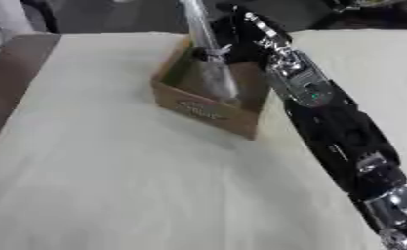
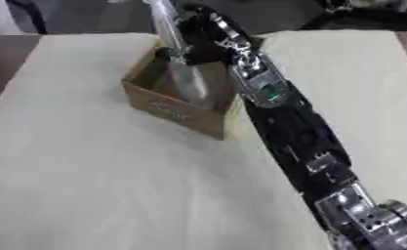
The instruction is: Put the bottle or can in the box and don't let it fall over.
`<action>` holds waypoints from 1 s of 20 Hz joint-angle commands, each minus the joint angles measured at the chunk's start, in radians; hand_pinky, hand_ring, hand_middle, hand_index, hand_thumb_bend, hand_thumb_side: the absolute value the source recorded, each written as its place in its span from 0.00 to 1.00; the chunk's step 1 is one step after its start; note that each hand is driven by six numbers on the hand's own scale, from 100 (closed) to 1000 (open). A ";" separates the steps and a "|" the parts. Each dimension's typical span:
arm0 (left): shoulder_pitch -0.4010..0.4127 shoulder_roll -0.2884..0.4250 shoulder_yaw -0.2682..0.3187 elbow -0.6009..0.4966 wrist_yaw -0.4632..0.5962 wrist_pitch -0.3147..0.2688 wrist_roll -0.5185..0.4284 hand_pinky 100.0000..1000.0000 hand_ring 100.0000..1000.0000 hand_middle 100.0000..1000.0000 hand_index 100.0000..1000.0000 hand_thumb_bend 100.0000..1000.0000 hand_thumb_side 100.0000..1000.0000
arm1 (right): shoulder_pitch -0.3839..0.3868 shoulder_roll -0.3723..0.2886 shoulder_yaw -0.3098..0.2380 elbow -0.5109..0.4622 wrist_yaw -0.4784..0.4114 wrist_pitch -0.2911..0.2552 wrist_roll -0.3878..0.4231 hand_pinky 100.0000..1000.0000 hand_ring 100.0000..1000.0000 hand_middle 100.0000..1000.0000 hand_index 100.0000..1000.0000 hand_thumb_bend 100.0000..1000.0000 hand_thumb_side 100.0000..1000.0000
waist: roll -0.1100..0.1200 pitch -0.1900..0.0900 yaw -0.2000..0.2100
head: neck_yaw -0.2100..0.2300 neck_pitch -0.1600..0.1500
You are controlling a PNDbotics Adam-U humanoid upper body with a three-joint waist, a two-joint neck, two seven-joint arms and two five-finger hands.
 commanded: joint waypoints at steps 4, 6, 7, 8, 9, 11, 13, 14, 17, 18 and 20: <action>0.006 0.038 0.019 -0.008 -0.007 -0.006 0.003 0.82 0.70 0.66 0.76 0.84 0.05 | 0.024 -0.095 -0.010 -0.152 -0.093 0.030 -0.032 1.00 0.83 0.65 0.94 0.61 0.00 | 0.003 -0.039 -0.016 | 0.019 0.008; 0.009 0.041 0.020 -0.007 -0.008 -0.006 0.004 0.82 0.70 0.66 0.76 0.84 0.05 | 0.051 -0.137 -0.010 -0.219 -0.123 0.040 -0.044 0.99 0.82 0.64 0.93 0.59 0.00 | 0.000 -0.043 -0.025 | 0.024 0.012; 0.011 0.043 0.021 -0.007 -0.009 -0.006 0.005 0.82 0.70 0.66 0.76 0.84 0.05 | 0.068 -0.160 -0.010 -0.260 -0.138 0.045 -0.049 0.98 0.81 0.64 0.93 0.58 0.00 | -0.002 -0.045 -0.029 | 0.028 0.014; 0.012 0.045 0.022 -0.007 -0.010 -0.006 0.005 0.82 0.70 0.66 0.76 0.84 0.05 | 0.090 -0.188 -0.011 -0.304 -0.158 0.050 -0.053 0.98 0.81 0.64 0.93 0.58 0.00 | -0.003 -0.047 -0.034 | 0.032 0.016; 0.014 0.047 0.023 -0.007 -0.011 -0.007 0.006 0.82 0.70 0.66 0.76 0.84 0.05 | 0.112 -0.215 -0.012 -0.344 -0.176 0.055 -0.057 0.98 0.81 0.64 0.93 0.58 0.00 | -0.005 -0.048 -0.038 | 0.036 0.016; 0.015 0.049 0.024 -0.007 -0.011 -0.007 0.006 0.82 0.70 0.66 0.76 0.85 0.05 | 0.161 -0.266 -0.015 -0.415 -0.204 0.067 -0.065 0.98 0.82 0.64 0.93 0.58 0.00 | -0.008 -0.049 -0.045 | 0.041 0.016; 0.015 0.051 0.024 -0.006 -0.012 -0.008 0.006 0.82 0.70 0.66 0.76 0.85 0.05 | 0.218 -0.310 -0.022 -0.477 -0.229 0.076 -0.072 0.98 0.82 0.65 0.93 0.58 0.00 | -0.010 -0.050 -0.050 | 0.045 0.016; 0.016 0.052 0.025 -0.006 -0.012 -0.008 0.006 0.82 0.70 0.66 0.76 0.85 0.05 | 0.248 -0.329 -0.028 -0.506 -0.243 0.079 -0.078 0.98 0.82 0.65 0.93 0.58 0.00 | -0.010 -0.051 -0.053 | 0.048 0.017; 0.016 0.056 0.027 -0.006 -0.013 -0.009 0.007 0.82 0.70 0.66 0.76 0.85 0.05 | 0.322 -0.367 -0.045 -0.578 -0.271 0.083 -0.088 0.98 0.83 0.65 0.94 0.58 0.00 | -0.012 -0.054 -0.060 | 0.054 0.020; 0.016 0.057 0.027 -0.006 -0.014 -0.009 0.007 0.82 0.70 0.66 0.76 0.85 0.04 | 0.344 -0.376 -0.051 -0.600 -0.274 0.084 -0.090 0.99 0.83 0.66 0.94 0.58 0.00 | -0.012 -0.056 -0.062 | 0.056 0.022; 0.016 0.058 0.027 -0.007 -0.015 -0.009 0.007 0.82 0.70 0.66 0.76 0.85 0.04 | 0.384 -0.391 -0.060 -0.638 -0.277 0.085 -0.090 0.99 0.83 0.66 0.95 0.58 0.00 | -0.014 -0.058 -0.067 | 0.059 0.024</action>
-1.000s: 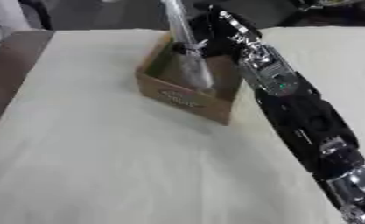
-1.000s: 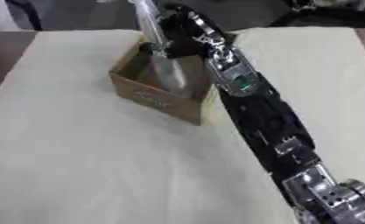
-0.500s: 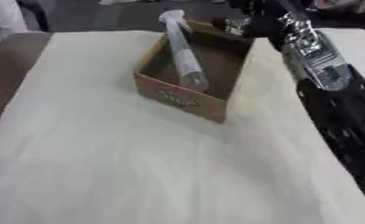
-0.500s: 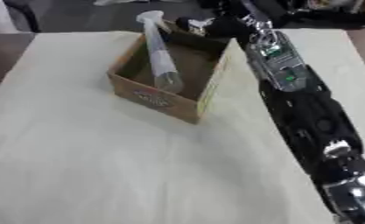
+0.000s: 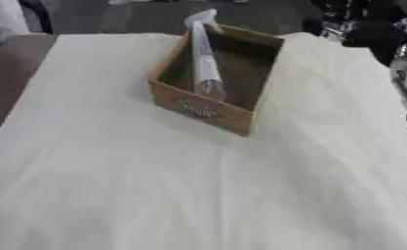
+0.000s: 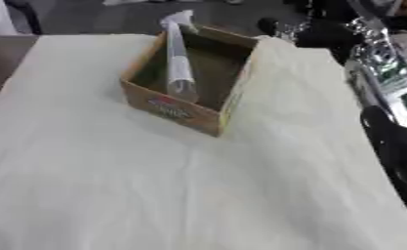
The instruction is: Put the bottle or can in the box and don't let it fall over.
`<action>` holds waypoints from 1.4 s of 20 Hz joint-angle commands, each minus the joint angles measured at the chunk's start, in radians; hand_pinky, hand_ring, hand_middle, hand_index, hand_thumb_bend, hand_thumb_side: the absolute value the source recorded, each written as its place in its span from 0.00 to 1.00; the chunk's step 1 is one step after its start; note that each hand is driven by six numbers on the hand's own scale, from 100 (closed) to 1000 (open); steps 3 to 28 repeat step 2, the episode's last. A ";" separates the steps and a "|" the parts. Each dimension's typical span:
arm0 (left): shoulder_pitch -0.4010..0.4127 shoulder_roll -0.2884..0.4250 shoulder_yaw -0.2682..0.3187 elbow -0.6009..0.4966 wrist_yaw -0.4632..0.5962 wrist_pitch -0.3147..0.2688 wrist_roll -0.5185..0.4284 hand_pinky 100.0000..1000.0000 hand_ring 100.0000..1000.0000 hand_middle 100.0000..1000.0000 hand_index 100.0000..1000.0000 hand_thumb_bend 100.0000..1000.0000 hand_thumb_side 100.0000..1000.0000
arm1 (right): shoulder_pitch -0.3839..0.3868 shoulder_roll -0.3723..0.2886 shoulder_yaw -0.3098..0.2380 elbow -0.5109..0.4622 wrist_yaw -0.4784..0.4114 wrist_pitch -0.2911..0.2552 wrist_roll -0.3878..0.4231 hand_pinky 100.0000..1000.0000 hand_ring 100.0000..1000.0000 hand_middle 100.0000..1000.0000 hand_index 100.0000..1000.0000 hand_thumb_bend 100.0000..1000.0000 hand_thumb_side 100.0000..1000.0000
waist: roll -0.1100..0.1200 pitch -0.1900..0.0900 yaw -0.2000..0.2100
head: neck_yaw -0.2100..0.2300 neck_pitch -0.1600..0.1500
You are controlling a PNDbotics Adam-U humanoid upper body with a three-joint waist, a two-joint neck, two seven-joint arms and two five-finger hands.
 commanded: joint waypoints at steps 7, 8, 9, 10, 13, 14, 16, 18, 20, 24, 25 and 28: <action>-0.004 0.040 0.013 -0.013 -0.007 -0.003 -0.001 0.82 0.70 0.66 0.76 0.85 0.04 | 0.045 -0.060 -0.031 -0.097 -0.013 0.003 -0.002 0.99 0.84 0.67 0.95 0.57 0.00 | -0.002 -0.024 -0.005 | 0.010 0.007; -0.004 0.040 0.013 -0.013 -0.007 -0.003 -0.001 0.82 0.70 0.66 0.76 0.85 0.04 | 0.045 -0.060 -0.031 -0.097 -0.013 0.003 -0.002 0.99 0.84 0.67 0.95 0.57 0.00 | -0.002 -0.024 -0.005 | 0.010 0.007; -0.004 0.040 0.013 -0.013 -0.007 -0.003 -0.001 0.82 0.70 0.66 0.76 0.85 0.04 | 0.045 -0.060 -0.031 -0.097 -0.013 0.003 -0.002 0.99 0.84 0.67 0.95 0.57 0.00 | -0.002 -0.024 -0.005 | 0.010 0.007; -0.004 0.040 0.013 -0.013 -0.007 -0.003 -0.001 0.82 0.70 0.66 0.76 0.85 0.04 | 0.045 -0.060 -0.031 -0.097 -0.013 0.003 -0.002 0.99 0.84 0.67 0.95 0.57 0.00 | -0.002 -0.024 -0.005 | 0.010 0.007; -0.004 0.040 0.013 -0.013 -0.007 -0.003 -0.001 0.82 0.70 0.66 0.76 0.85 0.04 | 0.045 -0.060 -0.031 -0.097 -0.013 0.003 -0.002 0.99 0.84 0.67 0.95 0.57 0.00 | -0.002 -0.024 -0.005 | 0.010 0.007; -0.004 0.040 0.013 -0.013 -0.007 -0.003 -0.001 0.82 0.70 0.66 0.76 0.85 0.04 | 0.045 -0.060 -0.031 -0.097 -0.013 0.003 -0.002 0.99 0.84 0.67 0.95 0.57 0.00 | -0.002 -0.024 -0.005 | 0.010 0.007; -0.004 0.040 0.013 -0.013 -0.007 -0.003 -0.001 0.82 0.70 0.66 0.76 0.85 0.04 | 0.045 -0.060 -0.031 -0.097 -0.013 0.003 -0.002 0.99 0.84 0.67 0.95 0.57 0.00 | -0.002 -0.024 -0.005 | 0.010 0.007; -0.004 0.040 0.013 -0.013 -0.007 -0.003 -0.001 0.82 0.70 0.66 0.76 0.85 0.04 | 0.045 -0.060 -0.031 -0.097 -0.013 0.003 -0.002 0.99 0.84 0.67 0.95 0.57 0.00 | -0.002 -0.024 -0.005 | 0.010 0.007; -0.004 0.040 0.013 -0.013 -0.007 -0.003 -0.001 0.82 0.70 0.66 0.76 0.85 0.04 | 0.045 -0.060 -0.031 -0.097 -0.013 0.003 -0.002 0.99 0.84 0.67 0.95 0.57 0.00 | -0.002 -0.024 -0.005 | 0.010 0.007; -0.004 0.040 0.013 -0.013 -0.007 -0.003 -0.001 0.82 0.70 0.66 0.76 0.85 0.04 | 0.045 -0.060 -0.031 -0.097 -0.013 0.003 -0.002 0.99 0.84 0.67 0.95 0.57 0.00 | -0.002 -0.024 -0.005 | 0.010 0.007; -0.004 0.040 0.013 -0.013 -0.007 -0.003 -0.001 0.82 0.70 0.66 0.76 0.85 0.04 | 0.045 -0.060 -0.031 -0.097 -0.013 0.003 -0.002 0.99 0.84 0.67 0.95 0.57 0.00 | -0.002 -0.024 -0.005 | 0.010 0.007; -0.004 0.040 0.013 -0.013 -0.007 -0.003 -0.001 0.82 0.70 0.66 0.76 0.85 0.04 | 0.045 -0.060 -0.031 -0.097 -0.013 0.003 -0.002 0.99 0.84 0.67 0.95 0.57 0.00 | -0.002 -0.024 -0.005 | 0.010 0.007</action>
